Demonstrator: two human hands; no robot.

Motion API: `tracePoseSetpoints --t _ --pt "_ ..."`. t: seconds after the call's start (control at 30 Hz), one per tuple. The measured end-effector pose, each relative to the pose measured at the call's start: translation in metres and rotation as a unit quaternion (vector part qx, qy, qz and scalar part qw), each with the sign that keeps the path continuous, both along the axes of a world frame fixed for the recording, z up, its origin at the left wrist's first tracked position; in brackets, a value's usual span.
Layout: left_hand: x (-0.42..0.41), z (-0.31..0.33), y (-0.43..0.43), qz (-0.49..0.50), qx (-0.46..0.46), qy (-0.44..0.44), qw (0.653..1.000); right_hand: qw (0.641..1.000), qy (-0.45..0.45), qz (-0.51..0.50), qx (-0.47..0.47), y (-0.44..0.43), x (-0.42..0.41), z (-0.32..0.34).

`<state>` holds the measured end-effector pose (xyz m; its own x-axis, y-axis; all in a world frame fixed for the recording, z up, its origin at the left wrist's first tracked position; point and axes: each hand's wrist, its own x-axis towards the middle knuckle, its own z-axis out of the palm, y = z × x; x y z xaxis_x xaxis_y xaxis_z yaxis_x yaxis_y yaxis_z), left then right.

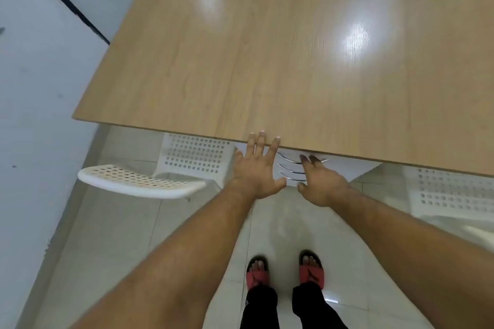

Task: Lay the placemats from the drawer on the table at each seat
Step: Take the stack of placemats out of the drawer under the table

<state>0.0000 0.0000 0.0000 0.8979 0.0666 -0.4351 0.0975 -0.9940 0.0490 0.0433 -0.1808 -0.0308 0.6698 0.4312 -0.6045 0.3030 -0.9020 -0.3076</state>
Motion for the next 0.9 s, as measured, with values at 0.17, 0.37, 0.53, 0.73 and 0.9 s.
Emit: tracePoseSetpoints --t 0.17,0.37,0.53,0.73,0.9 --pt "-0.002 -0.024 0.004 0.011 -0.007 -0.047 0.999 0.999 -0.020 -0.015 -0.032 0.010 -0.002 -0.023" --pt "-0.002 -0.019 0.005 0.033 -0.077 -0.048 0.995 0.998 -0.033 -0.020 -0.058 0.018 -0.022 -0.017" --pt "-0.018 -0.005 0.007 0.048 -0.088 -0.043 0.994 0.995 -0.029 0.030 -0.089 0.015 -0.058 0.014" --pt "-0.078 -0.015 0.002 0.044 -0.076 -0.018 0.996 0.980 -0.183 -0.071 0.041 0.014 -0.095 0.037" --pt "-0.119 -0.021 -0.002 0.013 -0.051 0.049 0.997 0.993 -0.105 -0.048 -0.016 0.007 -0.120 0.025"
